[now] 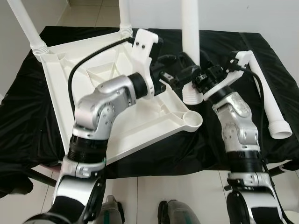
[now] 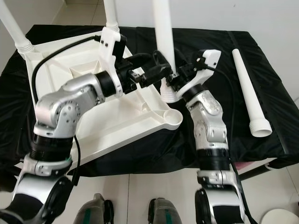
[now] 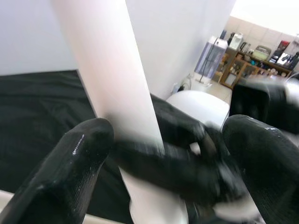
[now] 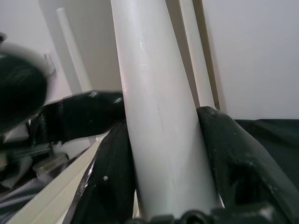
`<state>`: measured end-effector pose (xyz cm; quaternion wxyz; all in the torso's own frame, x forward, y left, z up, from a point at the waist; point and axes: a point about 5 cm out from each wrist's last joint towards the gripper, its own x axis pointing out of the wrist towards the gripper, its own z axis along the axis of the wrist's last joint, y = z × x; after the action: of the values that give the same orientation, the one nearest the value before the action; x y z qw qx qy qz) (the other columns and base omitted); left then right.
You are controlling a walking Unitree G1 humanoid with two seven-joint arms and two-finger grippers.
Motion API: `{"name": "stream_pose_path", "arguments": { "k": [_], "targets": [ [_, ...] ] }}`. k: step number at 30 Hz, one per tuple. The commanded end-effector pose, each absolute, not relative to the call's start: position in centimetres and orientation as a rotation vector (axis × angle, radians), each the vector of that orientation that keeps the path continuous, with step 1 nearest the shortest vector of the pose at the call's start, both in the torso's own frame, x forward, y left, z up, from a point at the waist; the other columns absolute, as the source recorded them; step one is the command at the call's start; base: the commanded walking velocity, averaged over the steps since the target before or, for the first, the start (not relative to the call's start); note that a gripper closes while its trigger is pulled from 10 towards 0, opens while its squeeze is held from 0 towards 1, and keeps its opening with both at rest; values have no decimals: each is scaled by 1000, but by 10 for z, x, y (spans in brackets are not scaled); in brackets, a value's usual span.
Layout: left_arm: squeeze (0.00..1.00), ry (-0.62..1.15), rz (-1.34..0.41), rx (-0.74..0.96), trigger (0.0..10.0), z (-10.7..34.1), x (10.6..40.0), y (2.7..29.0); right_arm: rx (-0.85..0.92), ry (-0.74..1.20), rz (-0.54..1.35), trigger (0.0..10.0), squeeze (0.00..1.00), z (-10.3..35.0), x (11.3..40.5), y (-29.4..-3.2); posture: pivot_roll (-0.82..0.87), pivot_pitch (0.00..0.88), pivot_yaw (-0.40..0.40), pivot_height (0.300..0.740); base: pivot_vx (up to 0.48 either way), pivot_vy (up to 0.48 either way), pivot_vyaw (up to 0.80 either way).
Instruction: Building children table
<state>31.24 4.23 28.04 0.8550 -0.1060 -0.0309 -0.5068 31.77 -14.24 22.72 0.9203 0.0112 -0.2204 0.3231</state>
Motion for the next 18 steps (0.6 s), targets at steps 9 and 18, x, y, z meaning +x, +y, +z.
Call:
{"name": "stream_pose_path", "arguments": {
  "k": [9, 18],
  "targets": [
    [0, 28, -1008, -234, 10000, 286, 330, 50, -44, -478, 763, 10000, 0, 223, 301, -133, -162, 31, 4, 740, 0, 0, 0],
    [0, 42, -889, -247, 10000, 296, 347, 64, -74, -432, 786, 10000, 0, 207, 291, -134, -163, 19, 3, 740, 0, 0, 0]
  ]
}}
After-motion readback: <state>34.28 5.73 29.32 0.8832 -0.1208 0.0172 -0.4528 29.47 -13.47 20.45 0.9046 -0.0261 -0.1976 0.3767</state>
